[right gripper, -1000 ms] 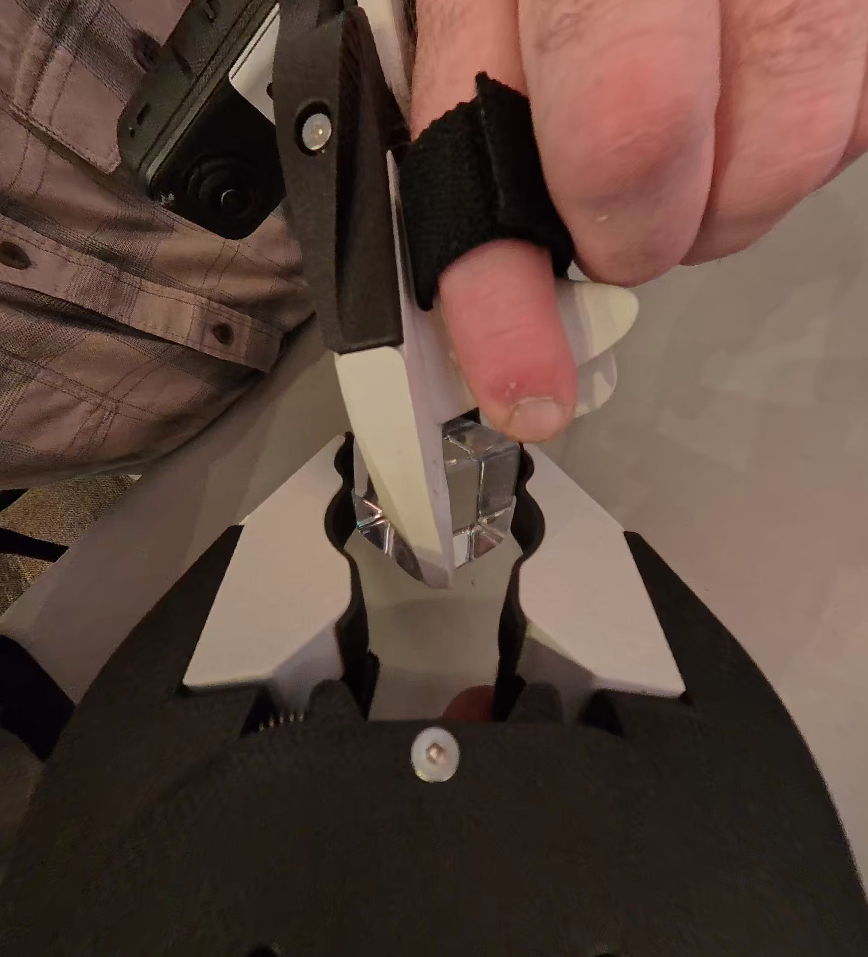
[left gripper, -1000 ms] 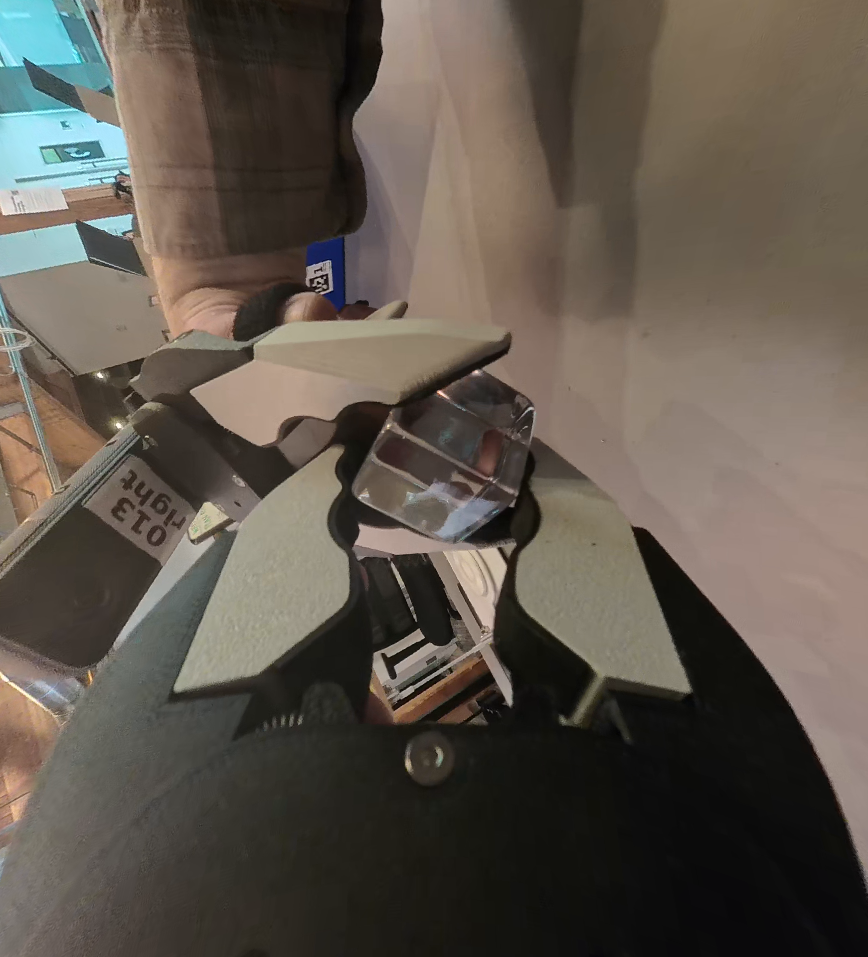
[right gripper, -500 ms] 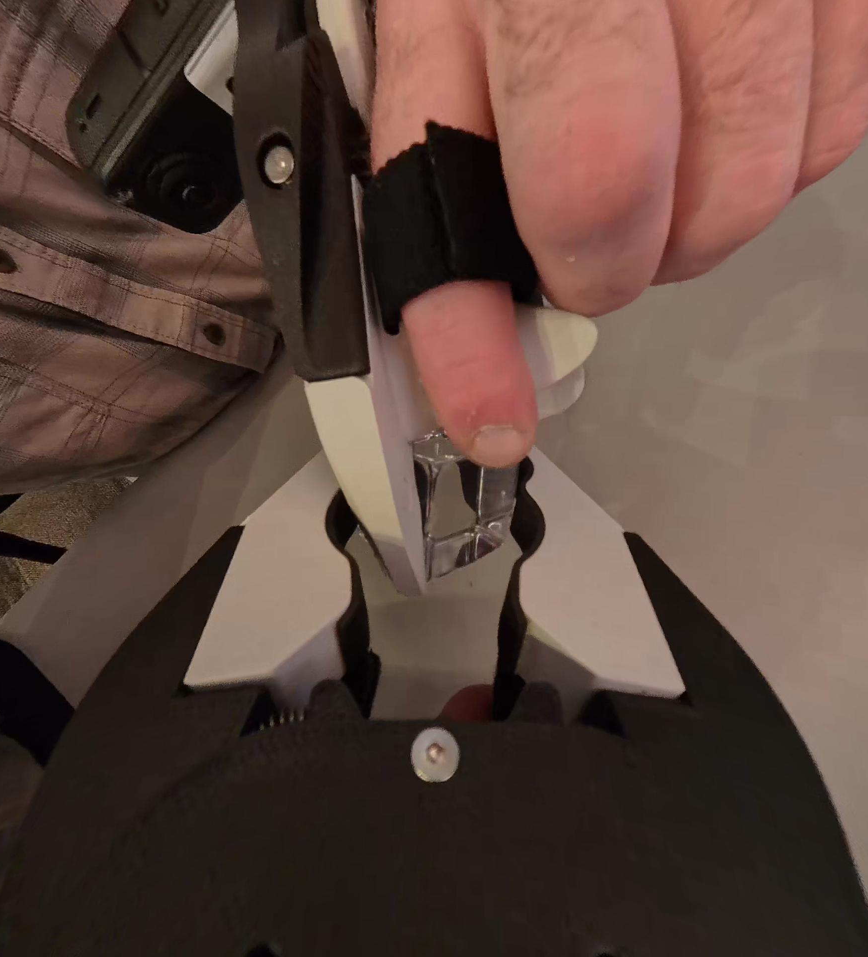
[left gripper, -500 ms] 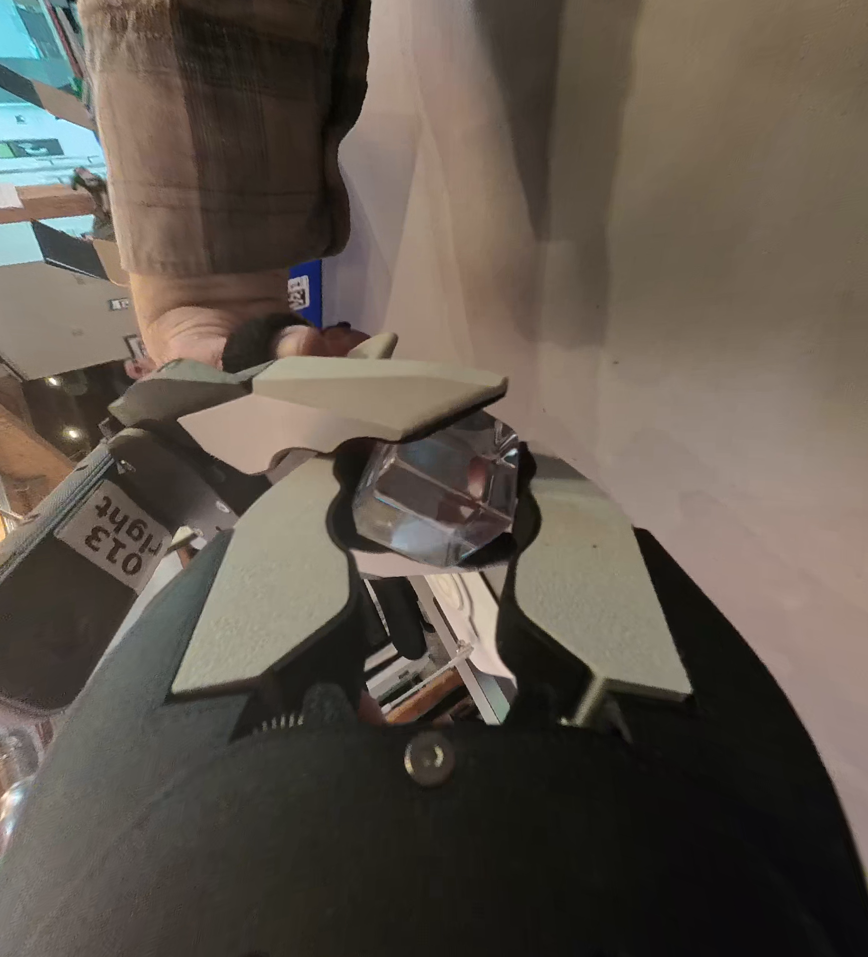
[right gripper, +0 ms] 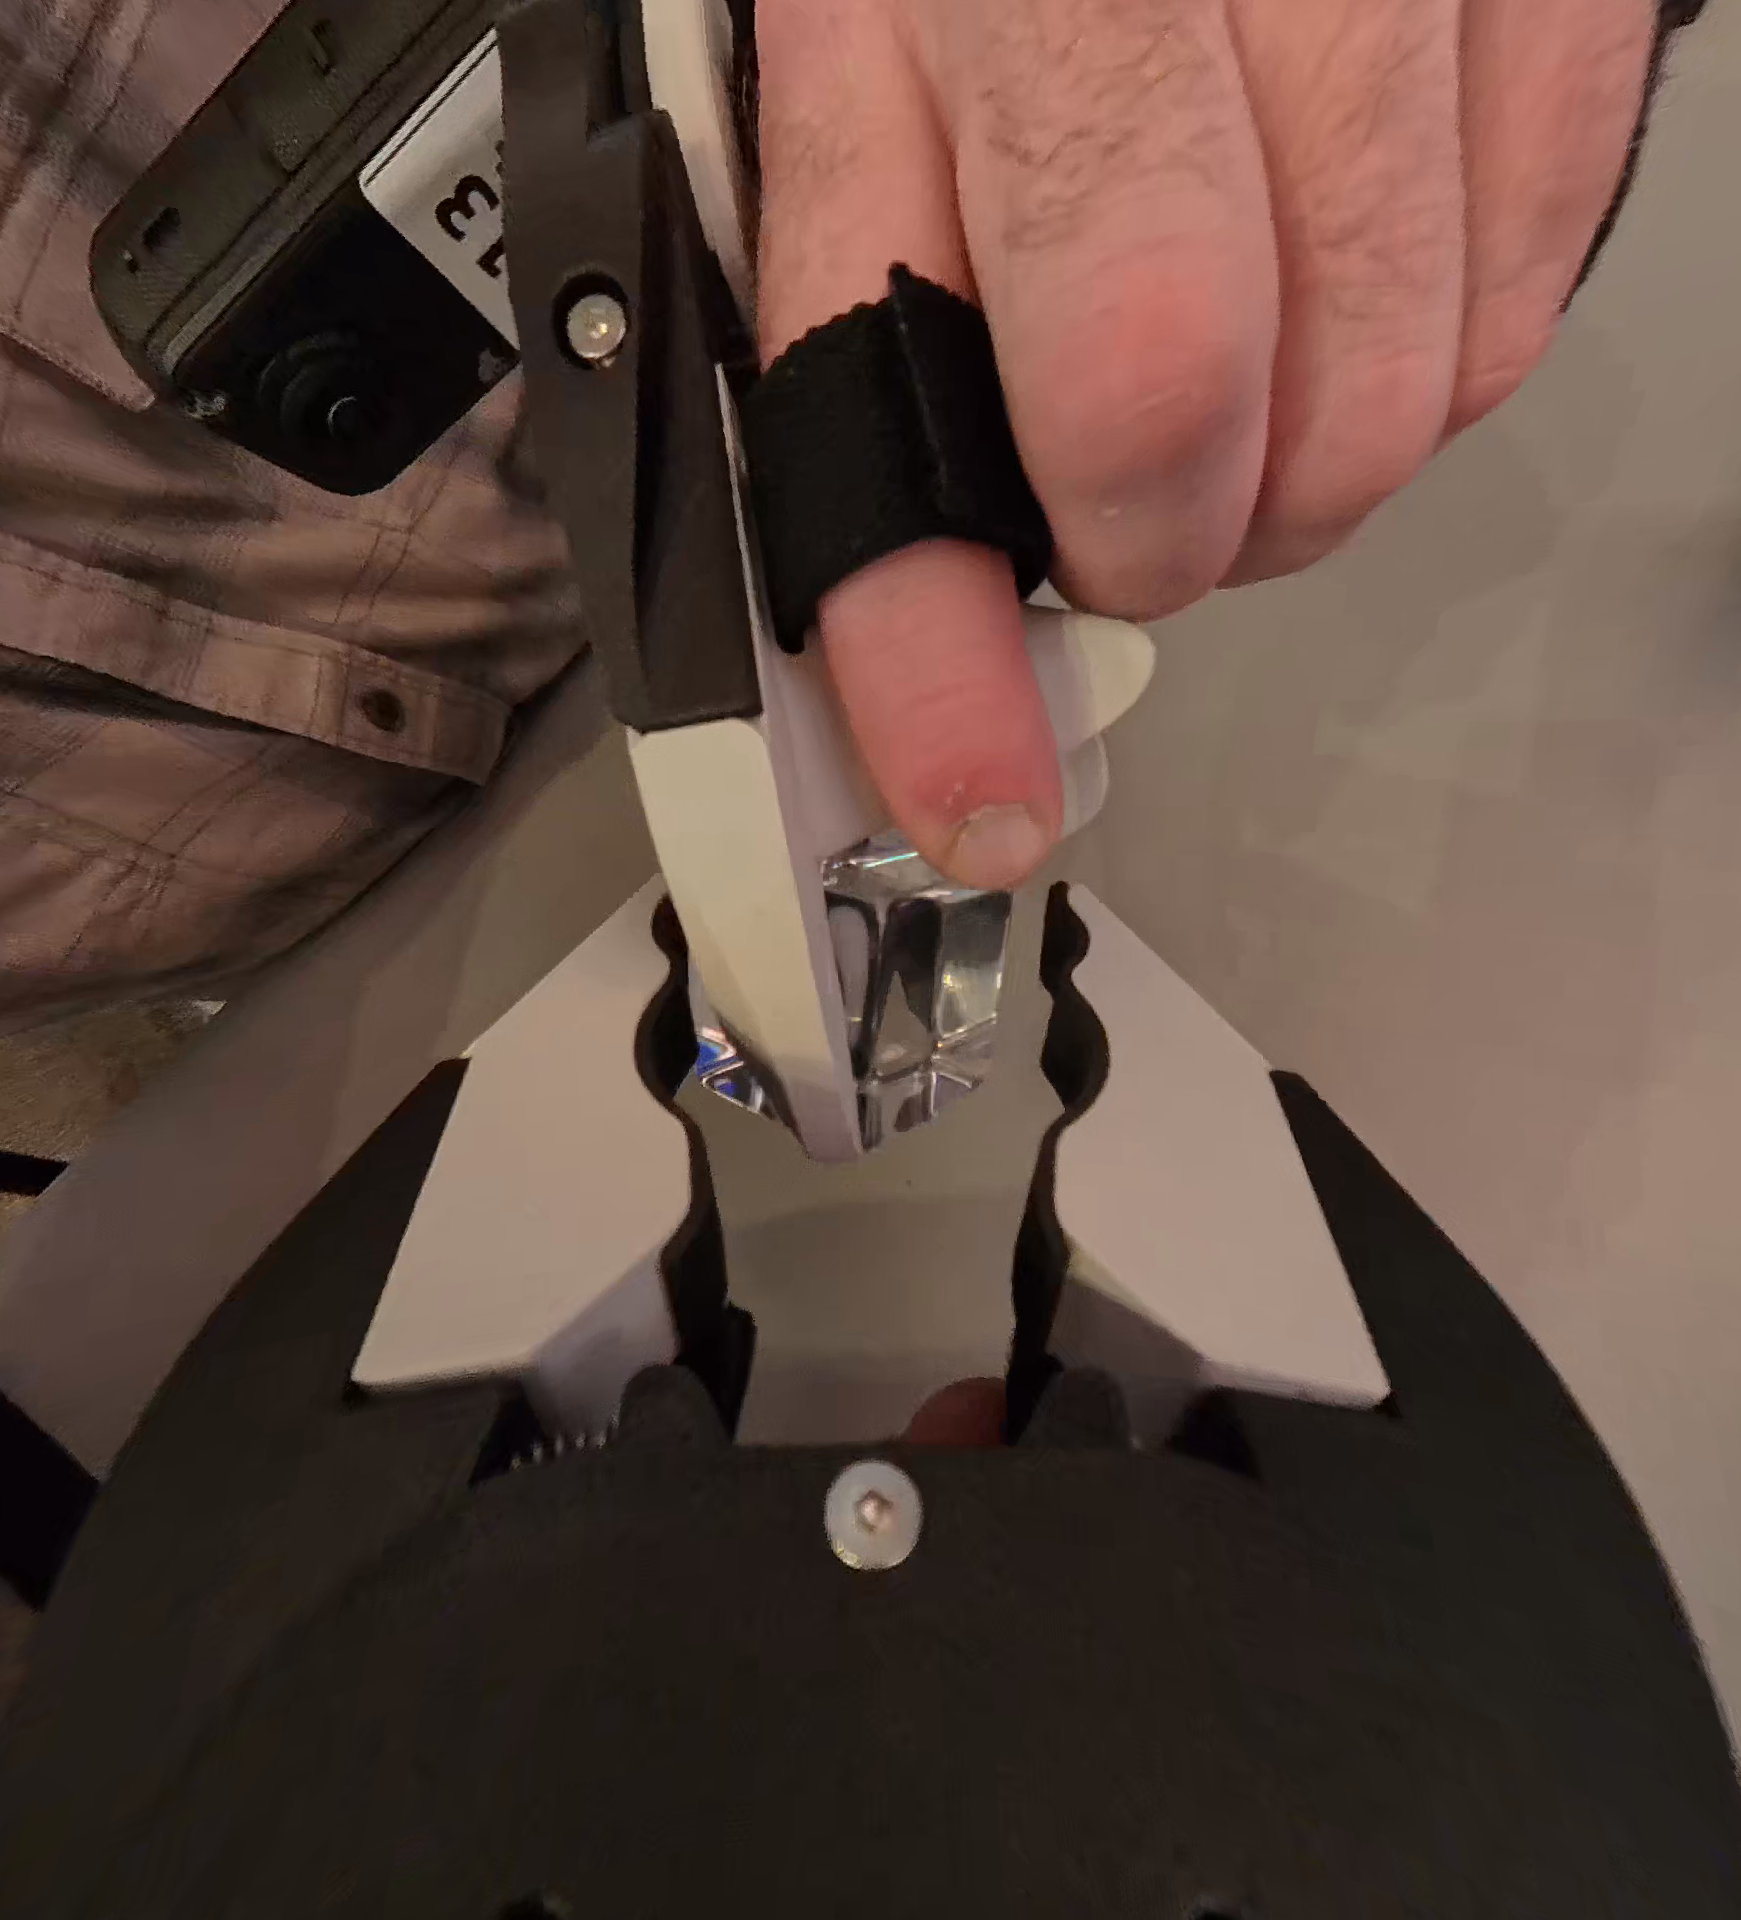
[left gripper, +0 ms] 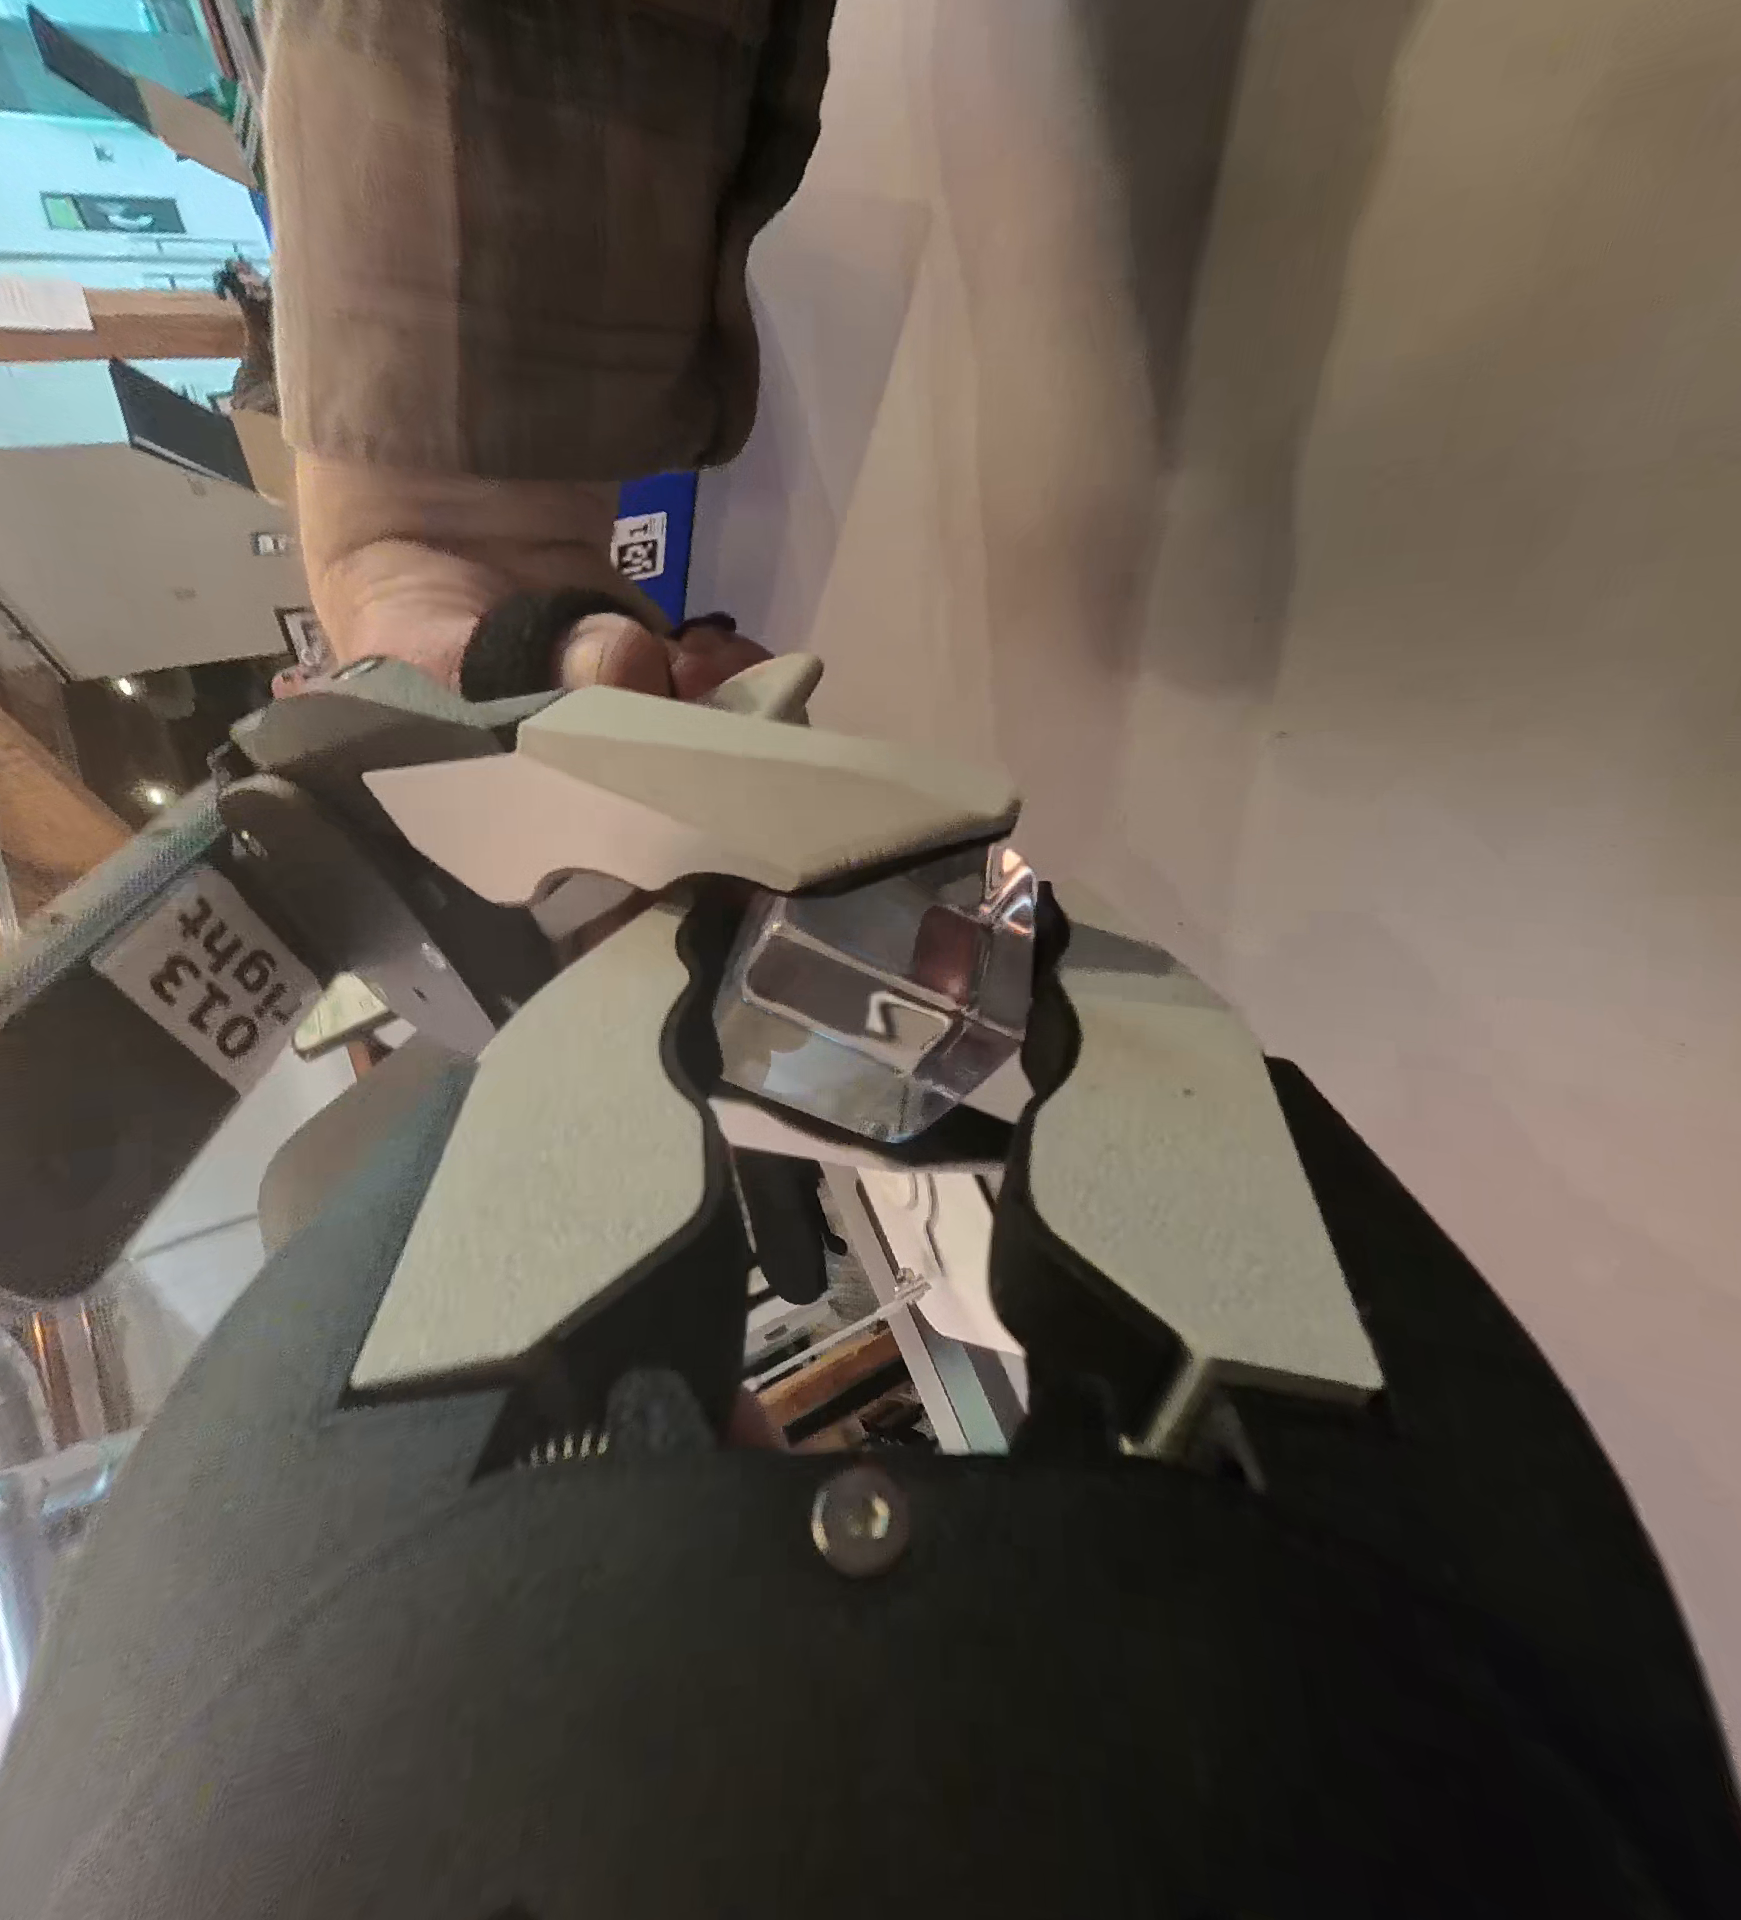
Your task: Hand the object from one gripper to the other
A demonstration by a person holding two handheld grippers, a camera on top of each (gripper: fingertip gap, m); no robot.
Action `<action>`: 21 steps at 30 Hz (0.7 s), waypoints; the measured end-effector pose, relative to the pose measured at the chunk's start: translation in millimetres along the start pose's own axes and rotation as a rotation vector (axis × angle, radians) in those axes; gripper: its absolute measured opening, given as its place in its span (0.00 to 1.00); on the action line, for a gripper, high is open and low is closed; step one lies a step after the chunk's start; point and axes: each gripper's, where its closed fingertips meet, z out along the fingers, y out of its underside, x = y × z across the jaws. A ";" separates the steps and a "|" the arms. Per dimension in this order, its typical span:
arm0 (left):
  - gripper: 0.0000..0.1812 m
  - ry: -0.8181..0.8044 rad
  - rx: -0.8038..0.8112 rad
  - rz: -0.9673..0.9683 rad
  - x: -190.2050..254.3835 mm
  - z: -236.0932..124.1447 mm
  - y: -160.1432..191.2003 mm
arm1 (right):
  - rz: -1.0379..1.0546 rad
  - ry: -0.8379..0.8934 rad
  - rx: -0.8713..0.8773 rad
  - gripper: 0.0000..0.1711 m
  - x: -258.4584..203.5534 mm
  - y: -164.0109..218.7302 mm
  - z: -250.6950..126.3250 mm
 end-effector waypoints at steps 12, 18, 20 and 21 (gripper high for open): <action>0.31 -0.092 -0.039 -0.137 -18.5 -13.1 21.4 | -0.032 0.095 0.072 0.41 11.8 -15.0 -11.0; 0.31 -0.126 -0.040 -0.174 -25.8 -17.8 25.1 | -0.052 0.170 0.104 0.43 21.1 -21.7 -19.1; 0.30 -0.144 -0.046 -0.190 -30.2 -20.3 28.7 | -0.065 0.206 0.102 0.44 24.0 -23.1 -24.2; 0.30 -0.148 -0.048 -0.205 -32.0 -22.0 30.5 | -0.078 0.231 0.106 0.45 25.6 -25.0 -27.7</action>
